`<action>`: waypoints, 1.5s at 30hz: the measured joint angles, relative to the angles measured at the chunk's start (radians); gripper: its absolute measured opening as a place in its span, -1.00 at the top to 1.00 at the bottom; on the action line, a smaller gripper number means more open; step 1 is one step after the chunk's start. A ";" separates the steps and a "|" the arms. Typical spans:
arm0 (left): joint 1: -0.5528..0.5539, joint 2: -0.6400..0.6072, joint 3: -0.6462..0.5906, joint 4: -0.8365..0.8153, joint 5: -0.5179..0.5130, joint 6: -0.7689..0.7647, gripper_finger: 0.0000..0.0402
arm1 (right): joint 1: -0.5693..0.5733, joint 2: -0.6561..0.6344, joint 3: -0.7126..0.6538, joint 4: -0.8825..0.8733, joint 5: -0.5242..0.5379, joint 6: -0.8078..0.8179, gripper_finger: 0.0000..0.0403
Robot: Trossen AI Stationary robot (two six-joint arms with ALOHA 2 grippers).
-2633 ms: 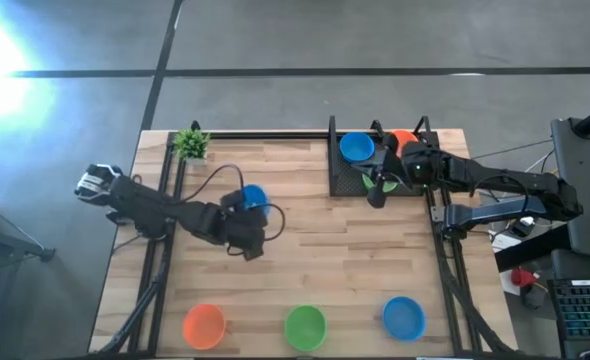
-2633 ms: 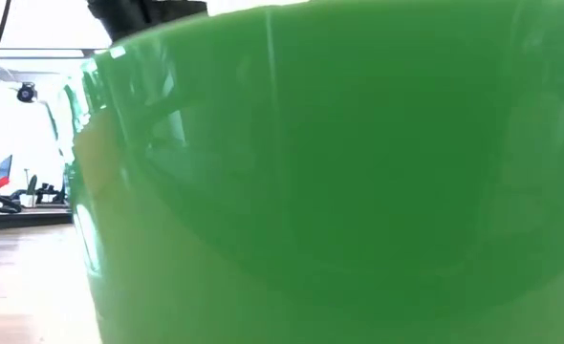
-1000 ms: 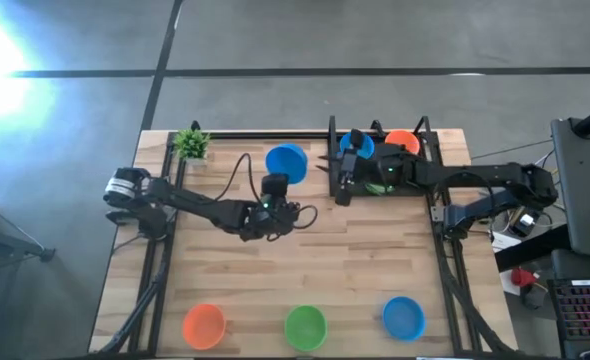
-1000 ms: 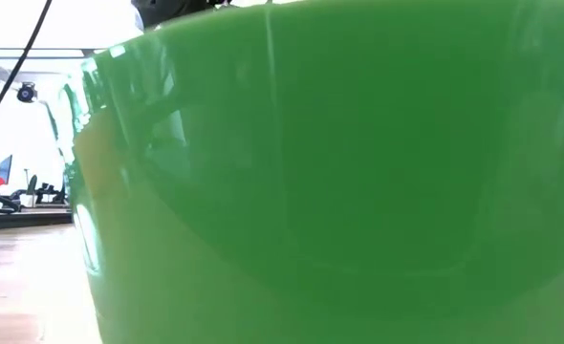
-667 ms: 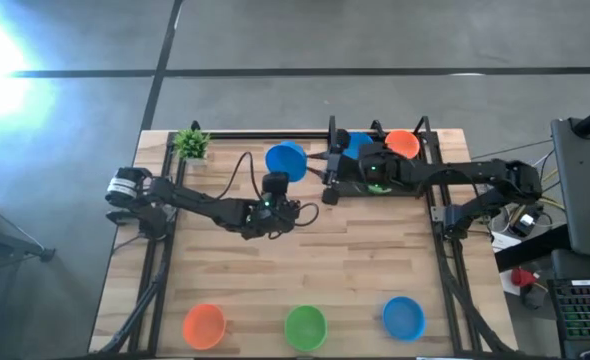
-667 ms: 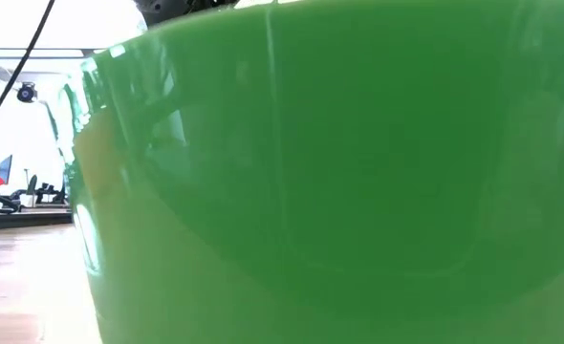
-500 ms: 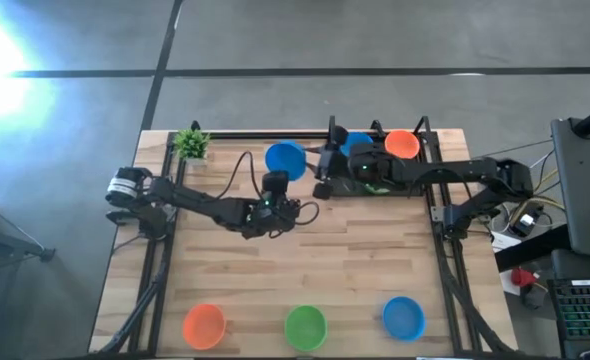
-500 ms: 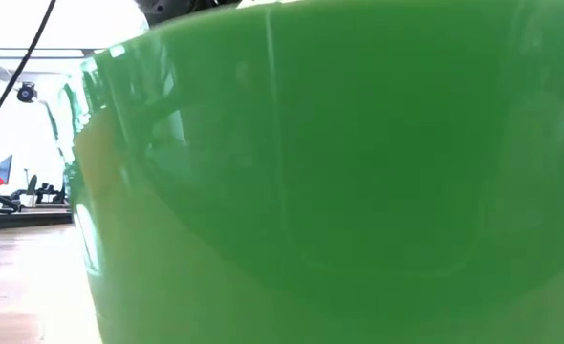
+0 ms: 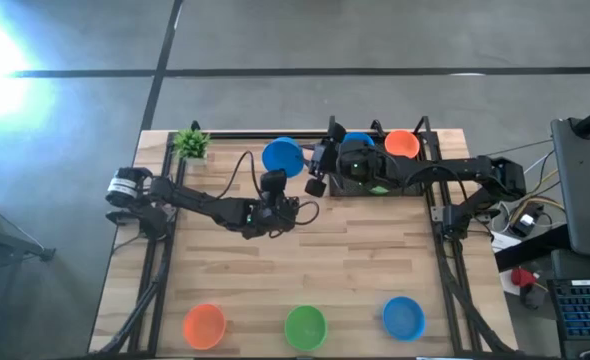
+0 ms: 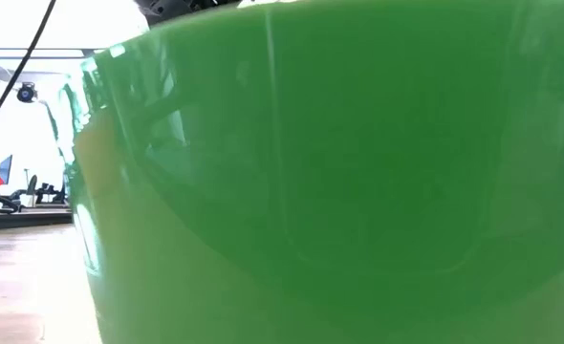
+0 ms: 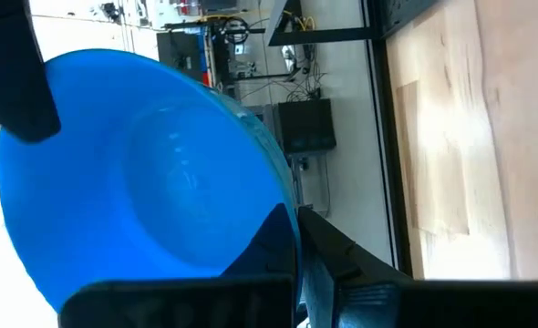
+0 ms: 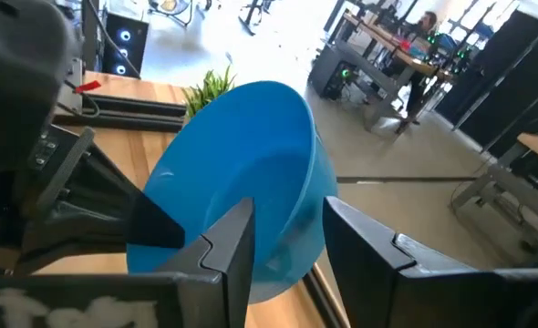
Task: Pick & Place Mini bowls
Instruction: Stack the top blue bowl on top of the blue bowl on the shelf
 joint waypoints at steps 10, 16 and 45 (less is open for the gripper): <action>-0.010 0.000 -0.002 0.005 0.002 0.001 1.00 | -0.003 0.012 0.008 -0.029 0.000 0.007 0.44; -0.018 0.000 0.007 0.004 0.001 -0.001 1.00 | -0.010 0.013 0.008 -0.034 0.002 0.047 0.56; -0.032 -0.002 0.026 0.009 -0.009 -0.013 0.60 | -0.030 0.005 0.003 -0.050 0.028 0.051 0.96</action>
